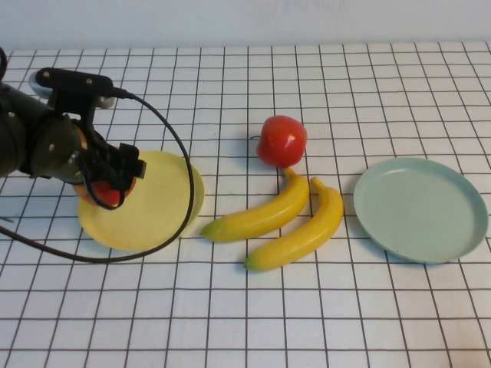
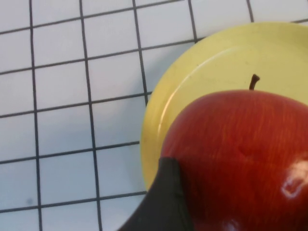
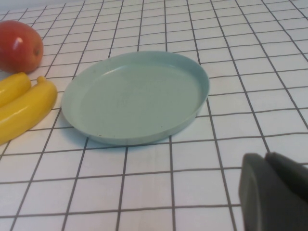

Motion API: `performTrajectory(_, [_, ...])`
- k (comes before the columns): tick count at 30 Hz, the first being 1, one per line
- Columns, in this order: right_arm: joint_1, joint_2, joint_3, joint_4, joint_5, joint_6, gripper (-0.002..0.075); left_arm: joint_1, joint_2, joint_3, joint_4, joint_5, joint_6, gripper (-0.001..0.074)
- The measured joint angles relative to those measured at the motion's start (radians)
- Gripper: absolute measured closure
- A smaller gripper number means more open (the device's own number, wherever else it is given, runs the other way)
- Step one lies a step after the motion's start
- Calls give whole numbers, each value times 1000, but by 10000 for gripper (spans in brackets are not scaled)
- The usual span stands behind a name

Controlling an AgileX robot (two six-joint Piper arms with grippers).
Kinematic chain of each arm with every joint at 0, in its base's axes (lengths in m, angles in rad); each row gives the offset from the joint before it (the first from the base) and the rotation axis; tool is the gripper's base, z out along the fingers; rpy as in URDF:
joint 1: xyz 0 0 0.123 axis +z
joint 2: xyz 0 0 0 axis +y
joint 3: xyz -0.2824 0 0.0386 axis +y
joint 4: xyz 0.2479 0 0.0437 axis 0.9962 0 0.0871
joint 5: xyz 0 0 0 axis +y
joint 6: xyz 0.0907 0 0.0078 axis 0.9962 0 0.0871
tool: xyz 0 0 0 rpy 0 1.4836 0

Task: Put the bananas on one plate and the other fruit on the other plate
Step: Put one type of fruit in the left plate

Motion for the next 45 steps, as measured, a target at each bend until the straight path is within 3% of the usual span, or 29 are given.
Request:
performTrajectory(4, [0, 0, 0, 0, 0, 0, 741, 0, 0, 0, -39, 3, 38, 136])
performTrajectory(8, [0, 0, 0, 0, 0, 0, 741, 0, 0, 0, -85, 4, 132, 70])
performTrajectory(21, [0, 0, 0, 0, 0, 0, 741, 0, -32, -71, -234, 44, 301, 66])
performTrajectory(27, [0, 0, 0, 0, 0, 0, 741, -35, -43, -202, -280, 99, 333, 66])
performTrajectory(33, [0, 0, 0, 0, 0, 0, 741, -163, 47, -333, -291, 7, 405, 66])
performTrajectory(38, [0, 0, 0, 0, 0, 0, 741, -228, 271, -522, -297, 17, 423, 66])
performTrajectory(45, [0, 0, 0, 0, 0, 0, 741, -236, 563, -832, -341, 124, 425, 66])
